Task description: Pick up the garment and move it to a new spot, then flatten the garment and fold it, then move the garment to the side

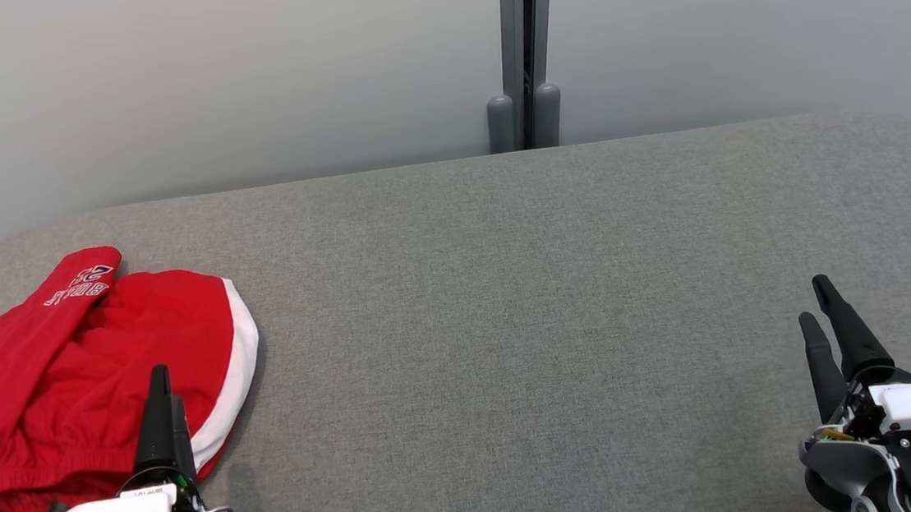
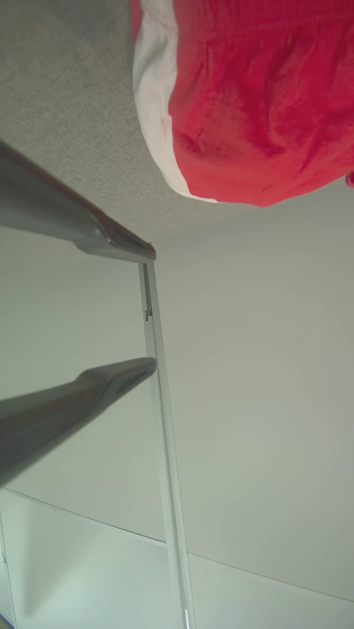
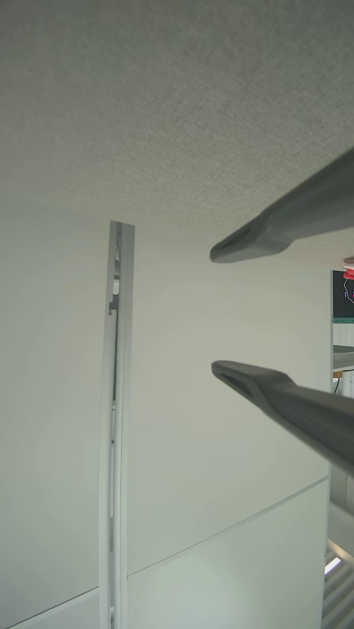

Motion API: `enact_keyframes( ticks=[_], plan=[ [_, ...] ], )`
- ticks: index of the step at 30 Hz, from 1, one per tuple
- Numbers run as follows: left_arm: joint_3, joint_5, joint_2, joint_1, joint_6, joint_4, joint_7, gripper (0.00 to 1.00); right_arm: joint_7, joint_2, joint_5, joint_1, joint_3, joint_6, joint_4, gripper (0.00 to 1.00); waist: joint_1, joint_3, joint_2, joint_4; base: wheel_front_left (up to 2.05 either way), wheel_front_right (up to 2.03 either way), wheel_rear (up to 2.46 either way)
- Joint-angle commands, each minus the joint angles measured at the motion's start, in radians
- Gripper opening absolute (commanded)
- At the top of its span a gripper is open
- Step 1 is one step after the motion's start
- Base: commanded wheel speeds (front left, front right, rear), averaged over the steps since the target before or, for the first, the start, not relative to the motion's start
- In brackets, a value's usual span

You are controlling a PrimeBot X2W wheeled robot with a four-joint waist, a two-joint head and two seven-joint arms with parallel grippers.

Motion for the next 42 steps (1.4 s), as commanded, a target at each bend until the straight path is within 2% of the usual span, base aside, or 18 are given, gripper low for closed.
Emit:
enact_keyframes(
  ticks=[1,12,20,35,42],
  plan=[
    [-0.003,0.03,0.013,-0.026,-0.005,-0.027,-0.01,1.0,-0.016,-0.012,-0.017,-0.009,0.006,0.003,-0.034,1.0,0.0,0.0,-0.0001,0.001,0.0,0.0,0.0],
    [-0.001,0.228,0.015,-0.026,-0.005,-0.045,-0.048,1.0,-0.074,-0.046,-0.138,-0.014,0.093,0.003,-0.086,1.0,0.0,0.004,-0.0001,0.001,0.0,0.0,0.0],
    [0.013,0.396,0.016,-0.026,0.014,-0.073,-0.07,1.0,-0.103,-0.054,-0.248,-0.016,0.119,0.004,-0.113,1.0,0.0,0.008,-0.0001,0.001,0.0,0.0,0.0],
    [-0.034,0.72,0.018,0.002,0.06,-0.107,-0.113,1.0,-0.158,-0.052,-0.618,0.004,0.141,0.004,-0.149,1.0,0.0,0.005,-0.0001,0.001,0.0,0.0,0.0],
    [-0.047,0.905,0.018,0.011,0.086,-0.103,-0.134,1.0,-0.184,-0.064,-0.792,0.018,0.159,0.005,-0.15,1.0,0.0,-0.002,-0.0001,0.003,0.0,0.0,0.0]
  ],
)
